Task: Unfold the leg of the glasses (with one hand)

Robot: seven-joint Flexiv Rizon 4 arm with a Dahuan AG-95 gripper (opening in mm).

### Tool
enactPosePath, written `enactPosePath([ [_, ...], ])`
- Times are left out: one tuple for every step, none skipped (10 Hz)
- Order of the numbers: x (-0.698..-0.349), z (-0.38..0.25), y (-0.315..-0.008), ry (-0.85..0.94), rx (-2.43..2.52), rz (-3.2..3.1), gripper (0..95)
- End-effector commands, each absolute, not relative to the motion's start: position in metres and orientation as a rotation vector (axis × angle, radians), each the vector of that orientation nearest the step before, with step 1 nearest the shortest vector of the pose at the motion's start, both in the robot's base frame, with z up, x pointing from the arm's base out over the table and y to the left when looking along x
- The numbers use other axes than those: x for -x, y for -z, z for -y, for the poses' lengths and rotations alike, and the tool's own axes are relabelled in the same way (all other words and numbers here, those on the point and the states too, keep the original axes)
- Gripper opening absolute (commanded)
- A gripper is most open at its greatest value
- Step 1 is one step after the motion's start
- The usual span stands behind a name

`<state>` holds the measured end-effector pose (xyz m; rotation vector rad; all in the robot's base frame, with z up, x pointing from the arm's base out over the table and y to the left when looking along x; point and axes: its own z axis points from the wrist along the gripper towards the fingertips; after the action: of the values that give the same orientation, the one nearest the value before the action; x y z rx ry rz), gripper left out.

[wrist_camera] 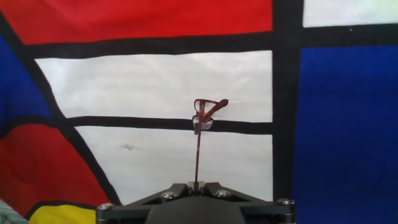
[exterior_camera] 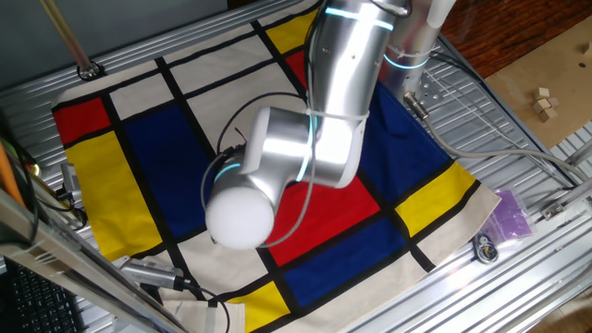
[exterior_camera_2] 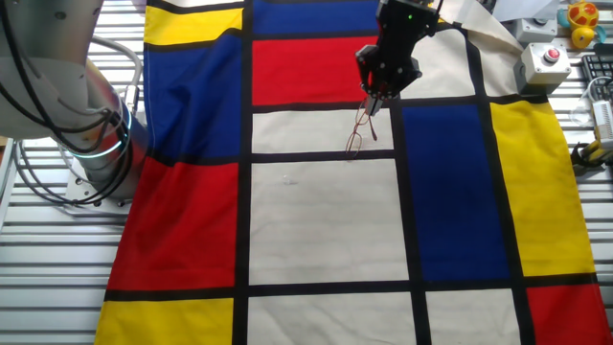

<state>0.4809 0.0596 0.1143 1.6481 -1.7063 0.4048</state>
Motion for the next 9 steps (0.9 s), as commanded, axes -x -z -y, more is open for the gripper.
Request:
enactPosePath([
  [-0.4814,-0.0616,-0.1147,-0.411,-1.646,1.677,0.0],
  [-0.4812,-0.062,-0.1155,-0.412,-1.644,1.681,0.0],
  [-0.4809,-0.0624,-0.1162,-0.413,-1.645,1.682,0.0],
  [-0.481,-0.0631,-0.1171,-0.415,-1.644,1.68,0.0],
  [-0.4811,-0.0638,-0.1179,-0.418,-1.647,1.671,0.0],
  [-0.481,-0.0646,-0.119,-0.421,-1.648,1.665,0.0],
  [-0.4809,-0.0653,-0.12,-0.424,-1.648,1.66,0.0],
  [-0.4809,-0.0658,-0.1205,-0.427,-1.647,1.657,0.0],
  [-0.4809,-0.0662,-0.121,-0.43,-1.645,1.654,0.0],
])
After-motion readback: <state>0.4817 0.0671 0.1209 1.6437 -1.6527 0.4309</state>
